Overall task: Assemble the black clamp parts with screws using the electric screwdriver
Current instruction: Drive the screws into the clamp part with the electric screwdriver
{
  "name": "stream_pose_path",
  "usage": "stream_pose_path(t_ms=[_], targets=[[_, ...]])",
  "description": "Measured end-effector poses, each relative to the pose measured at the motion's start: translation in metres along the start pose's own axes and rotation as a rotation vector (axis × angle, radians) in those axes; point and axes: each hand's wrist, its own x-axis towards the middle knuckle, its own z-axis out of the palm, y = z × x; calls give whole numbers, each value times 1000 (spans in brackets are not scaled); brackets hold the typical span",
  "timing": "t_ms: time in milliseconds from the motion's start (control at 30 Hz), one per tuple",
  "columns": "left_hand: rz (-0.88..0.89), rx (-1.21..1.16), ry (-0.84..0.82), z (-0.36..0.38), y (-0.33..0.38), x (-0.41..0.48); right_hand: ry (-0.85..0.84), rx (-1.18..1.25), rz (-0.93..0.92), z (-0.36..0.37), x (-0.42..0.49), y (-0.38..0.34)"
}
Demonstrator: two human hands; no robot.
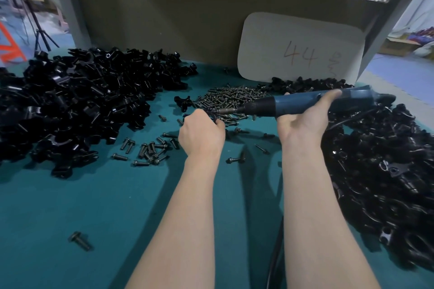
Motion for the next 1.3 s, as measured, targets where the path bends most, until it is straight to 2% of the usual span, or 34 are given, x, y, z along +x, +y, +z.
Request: stream_pose_path(t_ms=[200,400,933,1300], targets=[[-23,5,-26,-1,2,0,-24,42,-149,1,-5,6],[-49,-12,-41,1,2,2,-98,-19,-195,4,-6,8],[-73,17,-43,-1,-1,5,-137,-3,-159,1,-9,14],[-127,-17,-263,-15,-1,8,-253,-31,-107,-2,-13,-1]])
